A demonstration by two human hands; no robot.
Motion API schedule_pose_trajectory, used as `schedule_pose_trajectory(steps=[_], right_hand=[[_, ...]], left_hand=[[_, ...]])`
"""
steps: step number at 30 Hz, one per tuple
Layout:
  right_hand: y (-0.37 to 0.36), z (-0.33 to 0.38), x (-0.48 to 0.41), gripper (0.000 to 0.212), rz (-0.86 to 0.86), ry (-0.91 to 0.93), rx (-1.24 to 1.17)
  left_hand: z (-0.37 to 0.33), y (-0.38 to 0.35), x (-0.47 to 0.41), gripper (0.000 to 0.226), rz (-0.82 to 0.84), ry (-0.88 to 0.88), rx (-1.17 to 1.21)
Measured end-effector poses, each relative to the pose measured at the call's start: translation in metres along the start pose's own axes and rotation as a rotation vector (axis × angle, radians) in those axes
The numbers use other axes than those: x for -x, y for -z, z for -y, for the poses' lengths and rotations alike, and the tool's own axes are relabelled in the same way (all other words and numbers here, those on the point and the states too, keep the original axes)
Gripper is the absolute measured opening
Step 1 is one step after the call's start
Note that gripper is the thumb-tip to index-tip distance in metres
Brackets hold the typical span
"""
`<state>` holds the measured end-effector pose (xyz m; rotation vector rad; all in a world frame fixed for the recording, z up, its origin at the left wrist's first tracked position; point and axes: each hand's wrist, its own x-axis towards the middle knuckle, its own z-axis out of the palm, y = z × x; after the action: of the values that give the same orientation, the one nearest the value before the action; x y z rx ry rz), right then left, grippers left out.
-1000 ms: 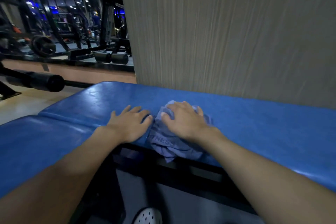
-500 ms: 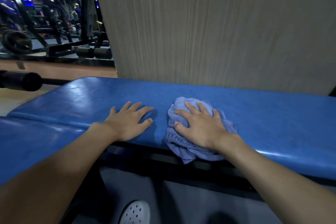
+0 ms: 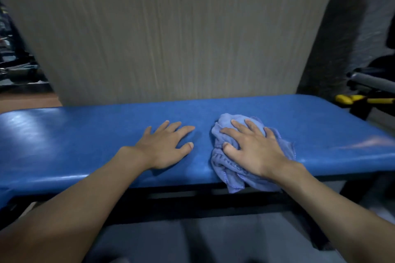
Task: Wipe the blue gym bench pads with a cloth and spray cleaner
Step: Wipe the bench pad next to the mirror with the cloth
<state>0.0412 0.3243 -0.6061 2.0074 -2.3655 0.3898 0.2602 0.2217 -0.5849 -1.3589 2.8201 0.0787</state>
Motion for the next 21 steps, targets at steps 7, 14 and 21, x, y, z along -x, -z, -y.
schedule_pose_trajectory(steps=[7, 14, 21], right_hand=[[0.013, -0.082, 0.025, 0.066, -0.129, -0.184, 0.019], [0.024, -0.172, 0.051, 0.053, -0.291, -0.402, 0.024], [0.022, -0.232, 0.076, 0.053, -0.609, -0.707, -0.152]], left_hand=[[-0.086, -0.004, -0.035, 0.056, -0.009, -0.205, 0.052], [-0.132, -0.018, -0.054, 0.061, 0.063, -0.289, -0.015], [-0.132, -0.024, -0.055, 0.078, 0.021, -0.280, -0.055]])
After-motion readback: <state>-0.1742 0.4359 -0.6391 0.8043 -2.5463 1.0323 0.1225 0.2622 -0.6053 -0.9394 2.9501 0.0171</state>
